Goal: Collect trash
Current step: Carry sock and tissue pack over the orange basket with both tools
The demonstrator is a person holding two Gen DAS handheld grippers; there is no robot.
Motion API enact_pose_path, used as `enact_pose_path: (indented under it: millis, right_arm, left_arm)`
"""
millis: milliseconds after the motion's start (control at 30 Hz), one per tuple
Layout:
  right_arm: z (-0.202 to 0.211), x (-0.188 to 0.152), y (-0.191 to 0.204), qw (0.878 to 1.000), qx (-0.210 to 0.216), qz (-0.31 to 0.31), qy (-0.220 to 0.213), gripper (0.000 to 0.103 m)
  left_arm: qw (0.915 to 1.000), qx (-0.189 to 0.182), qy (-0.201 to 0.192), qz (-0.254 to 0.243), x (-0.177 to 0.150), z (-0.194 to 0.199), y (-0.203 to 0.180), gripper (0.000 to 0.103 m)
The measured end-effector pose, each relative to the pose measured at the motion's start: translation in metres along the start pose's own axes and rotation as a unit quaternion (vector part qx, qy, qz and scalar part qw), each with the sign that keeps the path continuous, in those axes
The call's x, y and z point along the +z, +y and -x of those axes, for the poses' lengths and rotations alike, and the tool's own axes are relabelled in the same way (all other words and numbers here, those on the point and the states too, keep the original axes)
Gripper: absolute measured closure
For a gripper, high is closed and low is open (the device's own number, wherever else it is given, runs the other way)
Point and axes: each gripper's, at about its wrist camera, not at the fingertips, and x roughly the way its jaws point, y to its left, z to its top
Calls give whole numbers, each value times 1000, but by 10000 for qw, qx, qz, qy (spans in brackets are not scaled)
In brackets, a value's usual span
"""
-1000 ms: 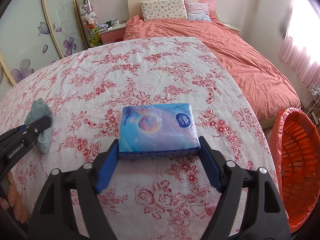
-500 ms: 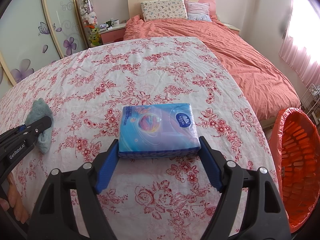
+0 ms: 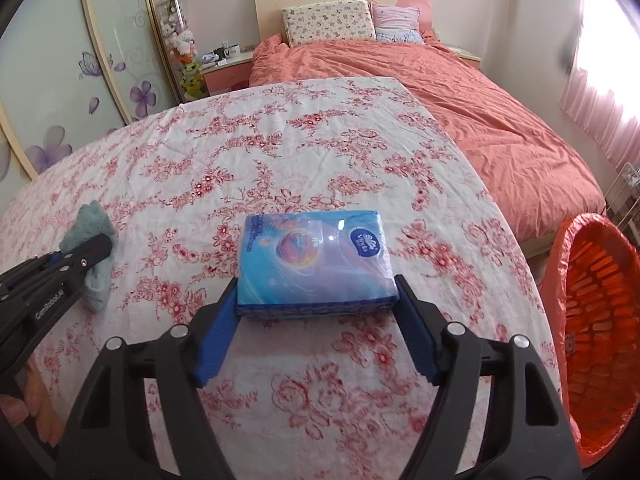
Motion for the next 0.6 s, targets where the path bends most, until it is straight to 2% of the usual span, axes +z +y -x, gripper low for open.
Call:
enact_pose_path:
  millis: [233,600]
  right_arm:
    - [44,-2,-14,9993,-38,-114,-363,31]
    - [136,-11,-40,9945,-153,-205,-1013,31]
  left_arm:
    - [9992,-120,-347,-151,4,34,-15,90]
    - [9937,-550,-827,-516,11,103,-65,90]
